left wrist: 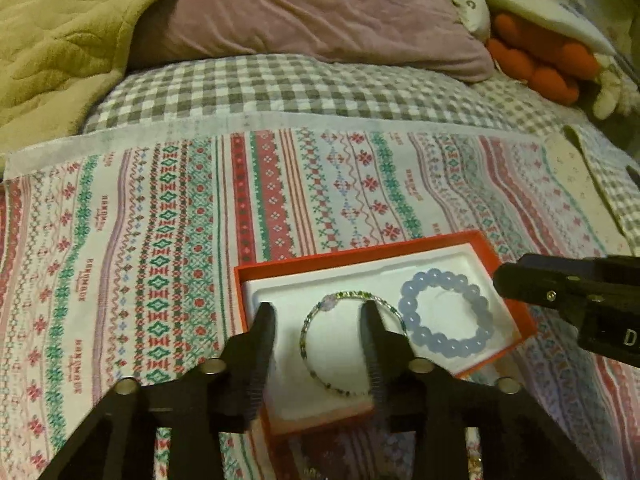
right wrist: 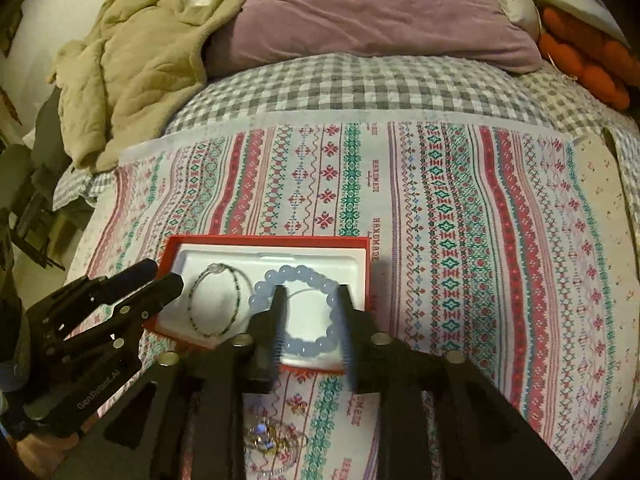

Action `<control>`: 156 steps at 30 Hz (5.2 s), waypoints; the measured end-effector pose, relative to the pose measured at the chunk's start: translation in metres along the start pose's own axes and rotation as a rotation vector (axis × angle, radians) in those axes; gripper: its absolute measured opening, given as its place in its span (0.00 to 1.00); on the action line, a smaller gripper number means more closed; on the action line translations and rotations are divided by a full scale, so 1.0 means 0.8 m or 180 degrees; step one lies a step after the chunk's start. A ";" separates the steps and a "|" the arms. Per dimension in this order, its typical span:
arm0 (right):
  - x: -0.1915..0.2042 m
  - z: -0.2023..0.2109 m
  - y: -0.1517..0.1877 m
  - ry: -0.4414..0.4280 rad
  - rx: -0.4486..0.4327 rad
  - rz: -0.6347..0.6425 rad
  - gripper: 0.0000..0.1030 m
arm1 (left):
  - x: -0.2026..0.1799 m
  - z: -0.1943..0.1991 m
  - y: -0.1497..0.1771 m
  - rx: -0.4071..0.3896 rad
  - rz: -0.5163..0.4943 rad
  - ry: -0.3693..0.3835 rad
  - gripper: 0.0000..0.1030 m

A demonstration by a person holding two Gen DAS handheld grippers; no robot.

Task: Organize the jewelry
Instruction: 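Lower both bracelets into the red box and open both grippers, then grasp the clear bead bracelet with the right gripper while the left grasps the green bead bracelet, then carry both bracelets into the red box and open both grippers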

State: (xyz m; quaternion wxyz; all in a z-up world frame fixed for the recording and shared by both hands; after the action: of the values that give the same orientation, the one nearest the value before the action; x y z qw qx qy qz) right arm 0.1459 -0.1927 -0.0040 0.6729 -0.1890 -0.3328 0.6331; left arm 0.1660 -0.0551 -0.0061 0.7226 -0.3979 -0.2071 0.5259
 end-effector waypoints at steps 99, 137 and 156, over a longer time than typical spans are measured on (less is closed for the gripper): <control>-0.019 0.052 0.127 0.0139 0.0570 0.0053 0.04 | -0.056 0.002 0.134 0.0912 -0.0131 0.0424 0.00; 0.017 0.114 0.059 -0.0201 0.0058 0.0004 0.04 | -0.068 0.103 0.027 0.0052 -0.0091 0.0659 0.00; 0.005 0.107 0.028 -0.0184 -0.0114 -0.0132 0.04 | -0.021 0.009 -0.030 -0.0177 0.0928 0.0776 0.00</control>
State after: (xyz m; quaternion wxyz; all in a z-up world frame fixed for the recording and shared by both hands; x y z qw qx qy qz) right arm 0.0706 -0.1999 0.0421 0.6725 -0.1757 -0.3672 0.6181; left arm 0.1693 -0.0710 0.0188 0.6473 -0.5043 -0.0727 0.5670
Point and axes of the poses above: each gripper's, at about its wrist camera, not at the fingertips, and z roughly against the way its jaws point, x to its left, y to its underside, the point moved 9 cm from there along -z, roughly the way its jaws point, and after that the axes turned 12 degrees about -x, right-handed, at the moved point
